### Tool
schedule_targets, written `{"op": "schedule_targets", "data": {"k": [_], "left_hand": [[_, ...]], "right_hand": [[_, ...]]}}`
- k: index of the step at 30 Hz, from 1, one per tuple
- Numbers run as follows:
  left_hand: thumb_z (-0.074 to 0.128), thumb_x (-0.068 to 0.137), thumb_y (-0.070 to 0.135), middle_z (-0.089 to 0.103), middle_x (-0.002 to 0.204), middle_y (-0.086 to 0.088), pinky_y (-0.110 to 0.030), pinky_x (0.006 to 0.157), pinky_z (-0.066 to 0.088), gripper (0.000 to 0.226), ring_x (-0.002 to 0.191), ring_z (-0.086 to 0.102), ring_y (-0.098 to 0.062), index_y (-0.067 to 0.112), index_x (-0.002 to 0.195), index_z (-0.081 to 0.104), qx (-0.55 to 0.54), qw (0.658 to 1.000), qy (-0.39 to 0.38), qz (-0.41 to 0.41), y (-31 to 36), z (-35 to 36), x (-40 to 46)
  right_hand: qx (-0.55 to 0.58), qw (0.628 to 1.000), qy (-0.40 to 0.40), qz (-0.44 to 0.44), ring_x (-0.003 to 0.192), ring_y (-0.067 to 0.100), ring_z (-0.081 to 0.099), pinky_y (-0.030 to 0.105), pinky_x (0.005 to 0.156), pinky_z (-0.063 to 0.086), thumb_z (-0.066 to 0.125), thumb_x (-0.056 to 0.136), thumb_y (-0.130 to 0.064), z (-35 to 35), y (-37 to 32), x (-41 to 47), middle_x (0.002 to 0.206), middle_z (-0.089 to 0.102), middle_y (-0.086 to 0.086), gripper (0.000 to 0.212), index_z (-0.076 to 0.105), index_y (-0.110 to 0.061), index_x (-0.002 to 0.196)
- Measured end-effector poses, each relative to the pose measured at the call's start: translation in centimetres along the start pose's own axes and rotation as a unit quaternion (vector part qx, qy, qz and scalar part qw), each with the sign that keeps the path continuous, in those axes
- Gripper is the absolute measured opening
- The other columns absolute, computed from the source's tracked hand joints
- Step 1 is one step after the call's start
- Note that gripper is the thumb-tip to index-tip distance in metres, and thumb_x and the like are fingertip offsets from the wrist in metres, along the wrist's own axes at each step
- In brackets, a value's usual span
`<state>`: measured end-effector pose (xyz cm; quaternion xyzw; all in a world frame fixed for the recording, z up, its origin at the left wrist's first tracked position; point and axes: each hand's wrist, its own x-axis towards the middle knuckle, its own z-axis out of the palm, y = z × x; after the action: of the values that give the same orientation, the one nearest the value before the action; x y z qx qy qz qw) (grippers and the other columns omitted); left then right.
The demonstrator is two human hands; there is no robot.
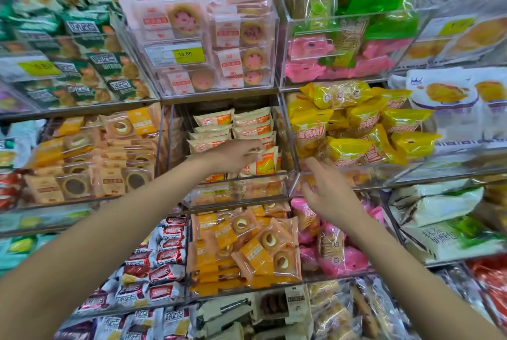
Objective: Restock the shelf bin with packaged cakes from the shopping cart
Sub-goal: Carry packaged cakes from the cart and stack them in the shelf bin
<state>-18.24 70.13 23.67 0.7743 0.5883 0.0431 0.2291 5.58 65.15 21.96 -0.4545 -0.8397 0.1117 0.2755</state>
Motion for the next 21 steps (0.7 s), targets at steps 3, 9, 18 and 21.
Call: {"op": "schedule_targets", "data": {"k": [3, 9, 18, 21], "left_hand": [[0.035, 0.099, 0.041, 0.055, 0.124, -0.002, -0.038, 0.083, 0.046, 0.02, 0.098, 0.055, -0.015, 0.033, 0.117, 0.036, 0.001, 1.0, 0.017, 0.016, -0.2, 0.3, -0.4], [0.052, 0.092, 0.045, 0.031, 0.146, 0.0, -0.038, 0.107, 0.033, 0.056, 0.131, 0.031, -0.018, 0.024, 0.138, 0.029, 0.075, 0.996, -0.026, 0.045, -1.0, -0.1, -1.4], [0.062, 0.087, 0.035, 0.052, 0.118, 0.002, -0.031, 0.079, 0.04, 0.046, 0.113, 0.046, -0.018, 0.02, 0.126, 0.043, 0.002, 0.965, 0.26, 0.015, -1.0, -1.4, 2.4], [0.064, 0.086, 0.025, 0.054, 0.109, -0.003, -0.034, 0.077, 0.038, 0.037, 0.105, 0.047, -0.023, 0.015, 0.116, 0.046, 0.016, 0.943, 0.33, -0.038, -0.9, -1.9, 5.2]], "right_hand": [[0.0, 1.0, 0.001, -0.004, 0.098, 0.027, 0.046, 0.028, 0.072, 0.027, 0.055, 0.085, -0.006, 0.0, 0.0, 0.0, 0.093, 0.062, 0.011, 0.028, 0.054, -0.002, 0.113], [-0.017, 1.0, 0.004, -0.005, 0.099, 0.029, 0.047, 0.029, 0.071, 0.029, 0.055, 0.084, -0.006, 0.3, 0.2, -0.1, 0.095, 0.063, 0.012, 0.029, 0.054, -0.002, 0.112], [-0.034, 0.999, 0.016, -0.013, 0.095, 0.031, 0.05, 0.037, 0.075, 0.043, 0.06, 0.077, -0.001, 0.7, 0.2, -0.3, 0.093, 0.064, 0.014, 0.032, 0.056, 0.0, 0.109], [-0.038, 0.999, 0.015, -0.018, 0.094, 0.03, 0.049, 0.034, 0.071, 0.038, 0.06, 0.077, -0.002, 0.8, 0.3, -0.2, 0.093, 0.063, 0.013, 0.032, 0.056, 0.0, 0.109]]}}
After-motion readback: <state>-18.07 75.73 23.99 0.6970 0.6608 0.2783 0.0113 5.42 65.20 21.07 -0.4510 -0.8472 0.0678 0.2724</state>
